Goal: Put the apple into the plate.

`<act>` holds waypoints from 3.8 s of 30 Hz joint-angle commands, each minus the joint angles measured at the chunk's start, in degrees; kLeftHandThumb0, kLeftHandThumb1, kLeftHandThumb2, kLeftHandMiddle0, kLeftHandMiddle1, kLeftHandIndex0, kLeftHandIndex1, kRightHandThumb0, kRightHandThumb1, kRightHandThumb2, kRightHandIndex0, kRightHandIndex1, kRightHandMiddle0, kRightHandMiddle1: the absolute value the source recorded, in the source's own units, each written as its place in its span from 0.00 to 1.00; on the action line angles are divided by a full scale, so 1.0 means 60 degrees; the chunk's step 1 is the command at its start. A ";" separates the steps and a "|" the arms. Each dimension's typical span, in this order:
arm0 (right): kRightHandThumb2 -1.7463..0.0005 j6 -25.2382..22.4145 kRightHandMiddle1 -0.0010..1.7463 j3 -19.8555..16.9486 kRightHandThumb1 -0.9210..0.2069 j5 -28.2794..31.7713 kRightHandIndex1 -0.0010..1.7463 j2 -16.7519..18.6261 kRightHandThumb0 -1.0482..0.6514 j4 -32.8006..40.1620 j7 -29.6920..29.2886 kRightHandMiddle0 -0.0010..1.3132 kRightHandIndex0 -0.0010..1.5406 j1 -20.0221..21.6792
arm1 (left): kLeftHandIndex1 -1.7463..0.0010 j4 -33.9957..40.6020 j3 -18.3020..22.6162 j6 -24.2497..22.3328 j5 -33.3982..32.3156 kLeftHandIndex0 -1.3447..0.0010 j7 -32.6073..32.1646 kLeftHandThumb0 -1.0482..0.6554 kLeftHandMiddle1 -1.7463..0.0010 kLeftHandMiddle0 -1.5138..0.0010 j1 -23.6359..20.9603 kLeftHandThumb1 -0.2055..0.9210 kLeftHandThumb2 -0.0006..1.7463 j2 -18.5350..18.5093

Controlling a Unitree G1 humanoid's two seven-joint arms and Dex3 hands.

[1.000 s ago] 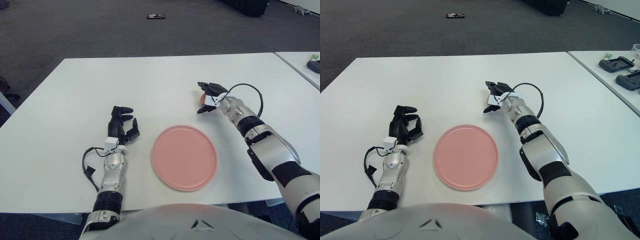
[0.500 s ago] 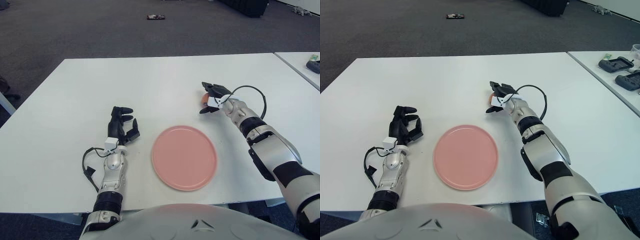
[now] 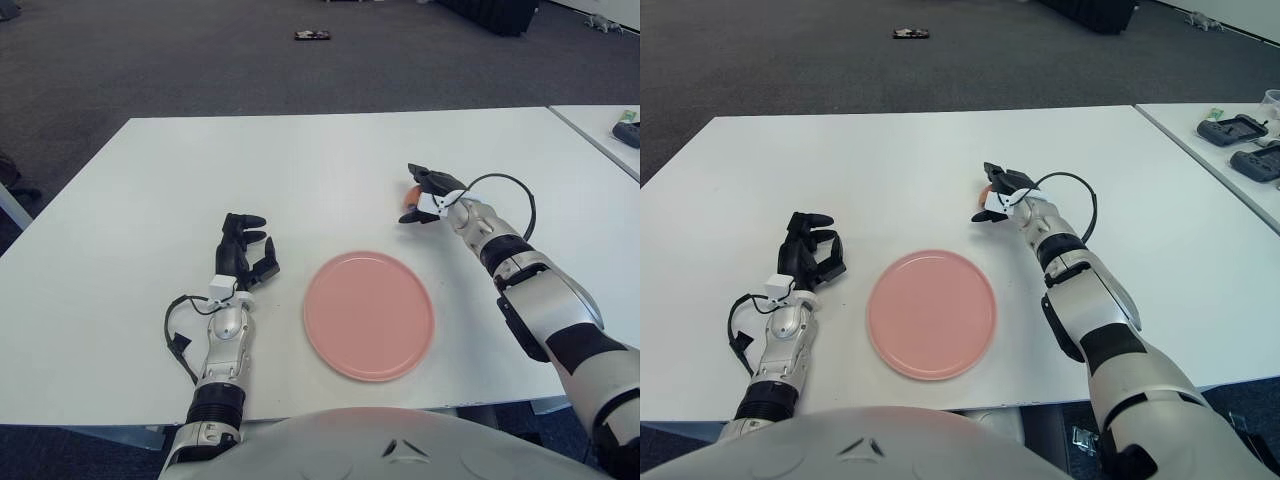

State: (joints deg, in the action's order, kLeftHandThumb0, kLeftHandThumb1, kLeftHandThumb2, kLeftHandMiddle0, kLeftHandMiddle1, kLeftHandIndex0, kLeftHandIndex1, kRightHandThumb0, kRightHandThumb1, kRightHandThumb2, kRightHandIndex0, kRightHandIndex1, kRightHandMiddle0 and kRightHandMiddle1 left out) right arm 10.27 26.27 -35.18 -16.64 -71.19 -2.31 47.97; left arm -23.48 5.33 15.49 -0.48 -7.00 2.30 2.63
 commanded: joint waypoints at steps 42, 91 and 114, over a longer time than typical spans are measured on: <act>0.18 0.0810 0.96 0.0075 0.68 0.0028 0.86 -0.0313 0.66 -0.0140 -0.0752 0.20 0.00 -0.0337 | 0.01 -0.0178 0.0050 -0.0423 -0.0133 0.74 0.0099 0.61 0.00 0.65 0.0603 0.54 0.71 -0.0001; 0.09 0.1393 1.00 -0.1987 0.77 0.1454 0.93 -0.0480 0.62 0.4604 -0.2350 0.45 0.55 -0.2103 | 0.03 -0.0412 0.0214 -0.0122 -0.0246 0.71 0.0220 0.61 0.00 0.65 0.0468 0.53 0.70 0.0058; 0.08 0.1343 1.00 -0.2889 0.78 0.2360 0.94 -0.0606 0.62 1.0150 -0.0313 0.46 0.55 -0.4360 | 0.03 -0.0404 0.0195 -0.0119 -0.0210 0.71 0.0214 0.61 0.00 0.65 0.0456 0.53 0.71 0.0054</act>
State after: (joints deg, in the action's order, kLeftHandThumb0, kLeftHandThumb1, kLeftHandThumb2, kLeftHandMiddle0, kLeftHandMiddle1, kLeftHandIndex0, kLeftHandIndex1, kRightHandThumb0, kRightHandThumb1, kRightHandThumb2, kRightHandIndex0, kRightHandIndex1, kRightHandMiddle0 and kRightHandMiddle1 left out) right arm 17.72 9.88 -23.08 -20.13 -17.45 -6.29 23.76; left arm -22.93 6.34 15.75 -1.57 -5.67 2.50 2.63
